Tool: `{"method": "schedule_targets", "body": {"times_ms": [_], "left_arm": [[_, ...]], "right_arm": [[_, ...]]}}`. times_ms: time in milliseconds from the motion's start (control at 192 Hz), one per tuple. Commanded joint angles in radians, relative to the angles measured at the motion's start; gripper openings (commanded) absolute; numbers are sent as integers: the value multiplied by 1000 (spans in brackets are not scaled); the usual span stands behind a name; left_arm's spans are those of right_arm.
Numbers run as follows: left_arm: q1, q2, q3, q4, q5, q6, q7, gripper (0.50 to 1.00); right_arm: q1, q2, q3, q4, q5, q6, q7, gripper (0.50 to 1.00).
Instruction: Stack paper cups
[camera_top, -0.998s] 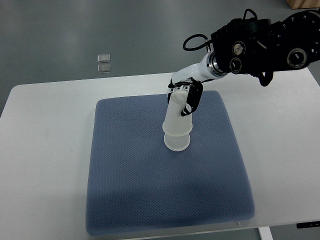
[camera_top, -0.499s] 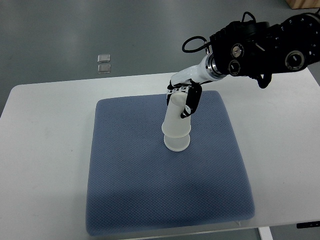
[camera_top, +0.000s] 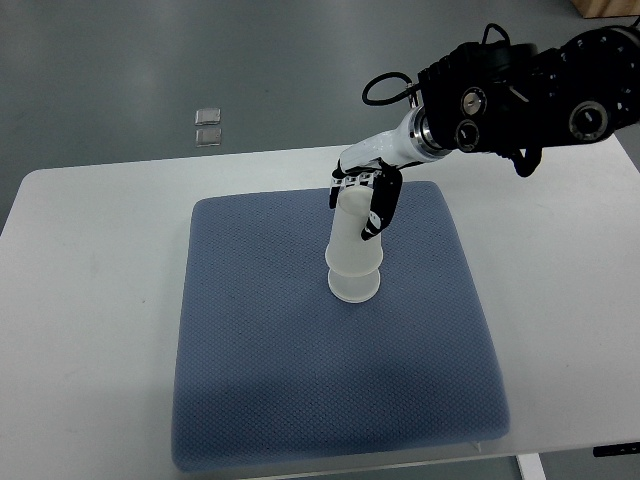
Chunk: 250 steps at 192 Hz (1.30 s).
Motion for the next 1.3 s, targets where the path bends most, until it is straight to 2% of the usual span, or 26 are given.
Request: {"method": "schedule_targets", "body": {"times_ms": [0,359,551,692,816,915,1113,1227,1295], "left_arm": [[0,0,0,0,0,0,1,1000],[0,0,0,-2,0,0,1,1000],[0,0,0,-2,0,0,1,1000],[0,0,0,-2,0,0,1,1000],[0,0,2,-3,0,-1,1,1000],[0,0,2,-3,0,0,1,1000],[0,0,2,-5,0,0,1,1000],[0,0,2,-3,0,0,1,1000],[0,0,2,-5,0,0,1,1000]], "right_arm": [[0,-1,2,0,0,0,0,785],[2,-5,5,-2,2,-2,2,823],[-60,-32,28,-57,20,-91,6,823],[-215,-101,190,-138,141,-221,8,823],[-389,-149,432,-216,215,-347,51,821],[-526,-170,640,-262,265,-406,78,821],[-745,-164,956,-351,344,-433,164,823],[-857,-124,1102,-419,350,-417,218,823],[-926,-68,1203,-475,350,-387,241,823]]}}
